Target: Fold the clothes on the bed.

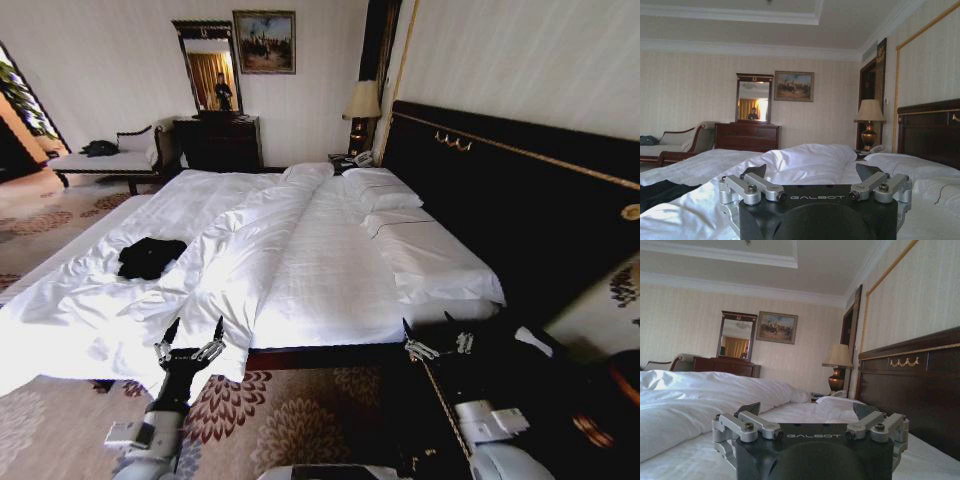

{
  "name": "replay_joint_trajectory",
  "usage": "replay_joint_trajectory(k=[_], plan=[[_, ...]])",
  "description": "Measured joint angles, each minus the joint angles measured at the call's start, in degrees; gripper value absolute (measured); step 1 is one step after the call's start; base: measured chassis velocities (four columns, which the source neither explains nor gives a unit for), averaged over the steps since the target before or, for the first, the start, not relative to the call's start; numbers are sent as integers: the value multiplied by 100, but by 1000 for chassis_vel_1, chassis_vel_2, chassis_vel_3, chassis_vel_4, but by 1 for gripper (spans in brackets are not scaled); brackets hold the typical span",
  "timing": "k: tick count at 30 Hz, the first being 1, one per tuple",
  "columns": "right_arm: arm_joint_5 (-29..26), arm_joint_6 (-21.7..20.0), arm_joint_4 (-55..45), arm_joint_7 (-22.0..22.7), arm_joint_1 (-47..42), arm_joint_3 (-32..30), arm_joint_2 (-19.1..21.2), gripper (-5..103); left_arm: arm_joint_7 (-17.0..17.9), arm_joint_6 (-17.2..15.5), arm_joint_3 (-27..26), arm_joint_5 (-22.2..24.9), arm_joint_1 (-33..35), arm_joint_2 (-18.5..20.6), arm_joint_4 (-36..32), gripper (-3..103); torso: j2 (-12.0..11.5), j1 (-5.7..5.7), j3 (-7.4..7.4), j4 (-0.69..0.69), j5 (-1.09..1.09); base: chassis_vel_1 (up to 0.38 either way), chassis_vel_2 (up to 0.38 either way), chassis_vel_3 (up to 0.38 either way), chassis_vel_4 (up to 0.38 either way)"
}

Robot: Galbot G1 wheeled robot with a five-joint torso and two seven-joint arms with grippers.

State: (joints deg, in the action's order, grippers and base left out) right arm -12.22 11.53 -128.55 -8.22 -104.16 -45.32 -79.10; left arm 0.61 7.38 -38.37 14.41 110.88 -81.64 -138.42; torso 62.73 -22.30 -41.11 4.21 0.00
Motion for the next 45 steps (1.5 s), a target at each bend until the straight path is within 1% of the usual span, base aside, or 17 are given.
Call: replay_joint_trajectory(k=[5, 12, 27, 36, 45], plan=[[-123, -70, 98, 22, 178, -19, 72, 100, 7, 33, 86, -127, 76, -29, -79, 100, 0, 0, 0, 0, 0, -98, 87, 98, -89], [-133, -76, 149, 21, 241, -33, 86, 100, 48, 33, 56, -132, 67, -28, -44, 100, 0, 0, 0, 0, 0, -86, 93, 80, -89], [62, -49, 64, -30, 169, 52, 7, 100, 70, 33, 15, -92, 12, -40, 12, 100, 0, 0, 0, 0, 0, -83, 79, 80, -79], [119, 110, 79, -101, 140, 74, -34, 100, 73, 34, 1, -77, -16, -39, 43, 100, -1, -2, -1, 0, 0, -64, 73, 82, -62], [382, 190, 96, -156, 103, 106, -111, 100, 73, 48, -26, -75, -19, -47, 48, 100, 1, 2, 1, 0, 0, 0, 0, 0, 0]])
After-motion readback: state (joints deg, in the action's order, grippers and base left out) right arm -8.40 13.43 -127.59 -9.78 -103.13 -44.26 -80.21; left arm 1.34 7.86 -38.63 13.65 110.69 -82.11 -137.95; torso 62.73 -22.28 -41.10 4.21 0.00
